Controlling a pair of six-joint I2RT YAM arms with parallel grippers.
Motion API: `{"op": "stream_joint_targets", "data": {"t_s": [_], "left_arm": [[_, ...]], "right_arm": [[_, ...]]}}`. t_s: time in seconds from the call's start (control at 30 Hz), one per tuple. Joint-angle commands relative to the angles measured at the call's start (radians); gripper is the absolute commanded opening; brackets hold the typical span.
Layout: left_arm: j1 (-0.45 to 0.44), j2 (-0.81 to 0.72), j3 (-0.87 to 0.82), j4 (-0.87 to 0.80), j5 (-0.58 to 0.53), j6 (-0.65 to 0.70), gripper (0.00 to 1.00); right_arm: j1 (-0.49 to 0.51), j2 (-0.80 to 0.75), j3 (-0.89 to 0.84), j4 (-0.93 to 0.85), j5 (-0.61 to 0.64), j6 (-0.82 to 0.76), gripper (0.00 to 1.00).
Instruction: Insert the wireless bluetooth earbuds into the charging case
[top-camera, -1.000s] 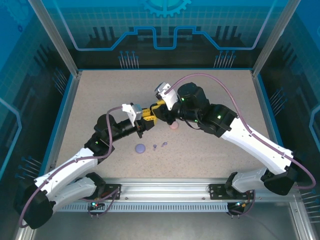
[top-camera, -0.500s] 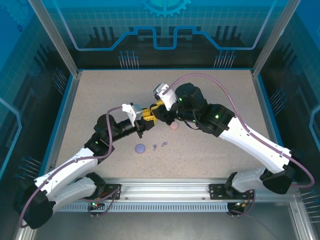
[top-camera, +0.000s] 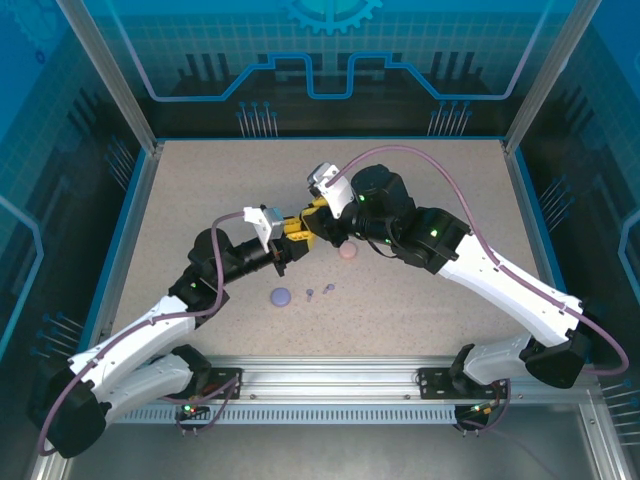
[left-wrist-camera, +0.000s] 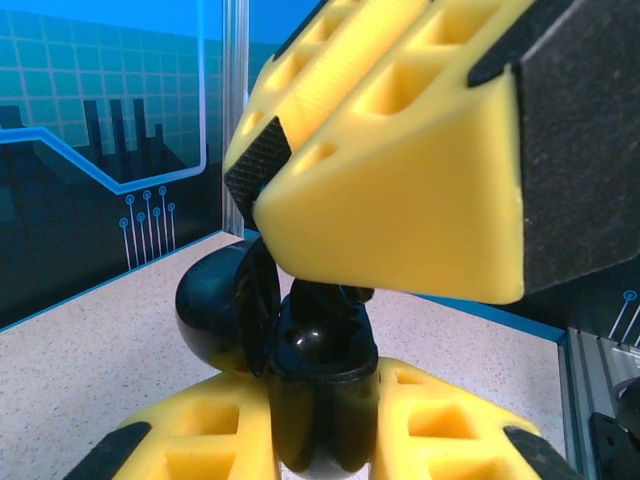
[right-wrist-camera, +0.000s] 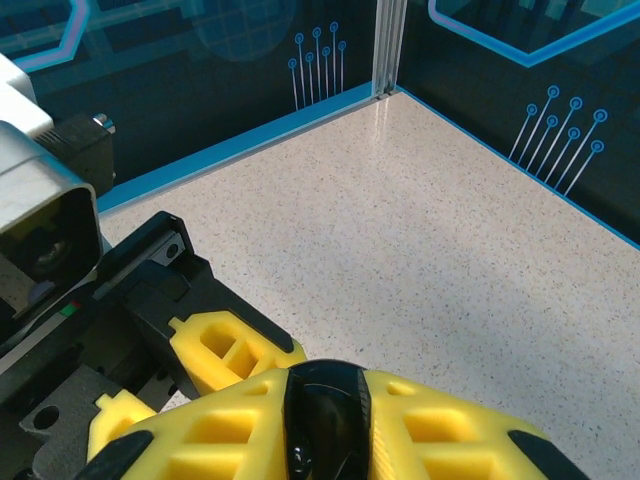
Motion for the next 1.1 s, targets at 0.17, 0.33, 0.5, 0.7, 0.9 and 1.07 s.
{"op": "stream_joint_targets", "data": {"t_s": [0.17, 0.33, 0.5, 0.7, 0.9, 1.07], "left_arm": [[-0.008, -0.017, 0.022, -0.003, -0.015, -0.057, 0.0], [-0.009, -0.018, 0.031, -0.006, -0.012, -0.076, 0.0], [-0.009, -0.018, 0.034, -0.011, -0.01, -0.091, 0.0], [-0.009, -0.02, 0.034, -0.013, -0.012, -0.096, 0.0], [-0.009, -0.024, 0.036, -0.011, -0.02, -0.106, 0.0], [-0.009, -0.025, 0.034, -0.003, -0.027, -0.113, 0.0]], "right_arm": [[0.016, 0.015, 0.031, 0.032, 0.011, -0.012, 0.23], [0.016, 0.023, 0.022, 0.035, 0.009, -0.006, 0.23], [0.016, 0.033, 0.021, 0.041, 0.006, -0.003, 0.23], [0.016, 0.039, 0.023, 0.038, 0.009, -0.003, 0.23], [0.016, 0.033, 0.017, 0.023, 0.006, -0.002, 0.23], [0.018, 0.024, 0.0, 0.017, -0.001, 0.008, 0.23]]}}
